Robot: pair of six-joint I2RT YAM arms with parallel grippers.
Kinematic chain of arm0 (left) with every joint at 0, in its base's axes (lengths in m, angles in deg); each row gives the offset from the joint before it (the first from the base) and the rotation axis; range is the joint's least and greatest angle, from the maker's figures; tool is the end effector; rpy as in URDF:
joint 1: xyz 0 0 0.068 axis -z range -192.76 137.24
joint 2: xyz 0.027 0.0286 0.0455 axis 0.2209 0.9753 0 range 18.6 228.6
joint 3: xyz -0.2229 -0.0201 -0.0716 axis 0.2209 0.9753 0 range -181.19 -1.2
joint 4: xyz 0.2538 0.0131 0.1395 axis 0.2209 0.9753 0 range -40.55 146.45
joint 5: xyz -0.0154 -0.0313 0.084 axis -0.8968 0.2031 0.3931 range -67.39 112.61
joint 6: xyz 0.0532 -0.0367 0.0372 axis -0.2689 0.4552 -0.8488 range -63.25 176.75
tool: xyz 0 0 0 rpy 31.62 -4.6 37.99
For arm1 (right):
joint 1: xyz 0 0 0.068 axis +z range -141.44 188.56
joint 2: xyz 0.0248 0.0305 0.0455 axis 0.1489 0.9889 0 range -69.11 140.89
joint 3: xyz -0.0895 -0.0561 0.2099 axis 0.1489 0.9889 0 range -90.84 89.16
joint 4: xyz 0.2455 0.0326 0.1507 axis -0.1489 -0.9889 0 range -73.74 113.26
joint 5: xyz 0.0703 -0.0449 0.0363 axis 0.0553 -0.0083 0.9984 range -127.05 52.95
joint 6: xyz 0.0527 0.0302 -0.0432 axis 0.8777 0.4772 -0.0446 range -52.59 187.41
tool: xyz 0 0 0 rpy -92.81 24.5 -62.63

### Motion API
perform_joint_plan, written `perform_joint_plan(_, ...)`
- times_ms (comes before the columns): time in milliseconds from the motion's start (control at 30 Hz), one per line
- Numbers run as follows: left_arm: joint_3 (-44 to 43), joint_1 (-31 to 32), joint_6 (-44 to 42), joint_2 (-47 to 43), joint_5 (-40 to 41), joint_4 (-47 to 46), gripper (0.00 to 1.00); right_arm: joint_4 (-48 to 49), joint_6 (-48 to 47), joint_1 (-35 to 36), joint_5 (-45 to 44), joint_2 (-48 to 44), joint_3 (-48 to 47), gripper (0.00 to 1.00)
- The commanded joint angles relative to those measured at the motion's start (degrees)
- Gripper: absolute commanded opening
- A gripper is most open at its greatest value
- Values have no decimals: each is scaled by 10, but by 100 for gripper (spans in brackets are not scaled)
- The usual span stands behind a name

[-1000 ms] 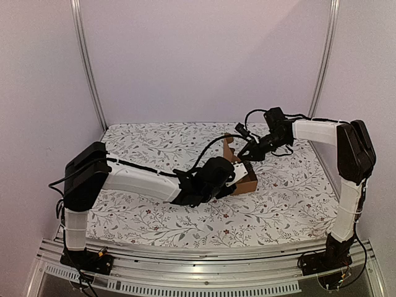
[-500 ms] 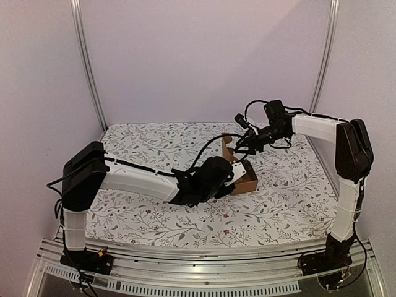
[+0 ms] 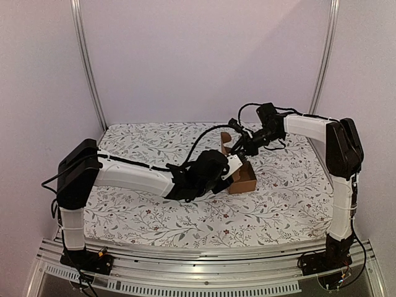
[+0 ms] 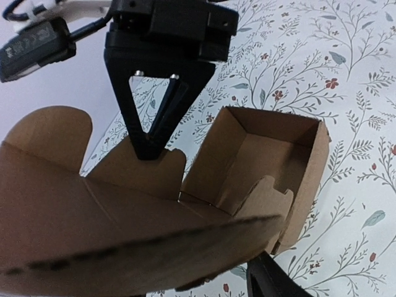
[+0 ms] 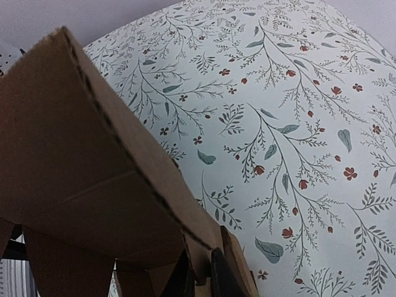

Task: Fold the paper box

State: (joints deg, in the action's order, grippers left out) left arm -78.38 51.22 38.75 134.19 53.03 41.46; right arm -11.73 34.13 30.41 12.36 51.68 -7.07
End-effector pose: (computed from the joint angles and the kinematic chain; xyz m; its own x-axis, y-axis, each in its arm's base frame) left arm 0.2391 -0.4178 0.1273 -0.0309 0.6708 -0.7410 0.6236 0.5923 0.5102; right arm 0.4171 0.2183 0.1478 -0.3401 -0.5209 -0.7830 -0.9401 0.2091 0.2692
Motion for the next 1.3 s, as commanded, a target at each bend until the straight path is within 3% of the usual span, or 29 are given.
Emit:
perform_joint_plan(0, 3, -9, 12, -14, -10, 8, 55, -23, -18, -4, 17, 10, -2, 5)
perform_joint_plan(200, -22, -9, 11, 5, -14, 26, 55, 8, -20, -14, 12, -22, 59, 1)
perform_joint_plan(500, -53, -9, 17, 24, -15, 46, 55, 154, 25, -21, -19, -105, 190, 2)
perform_joint_plan(900, -54, 11, -10, 34, -36, 33, 54, 204, 38, -21, -31, -158, 255, 2)
perform_joint_plan(1267, -53, 30, -37, 40, -19, 19, 54, 160, 63, -20, -18, -168, 255, 8)
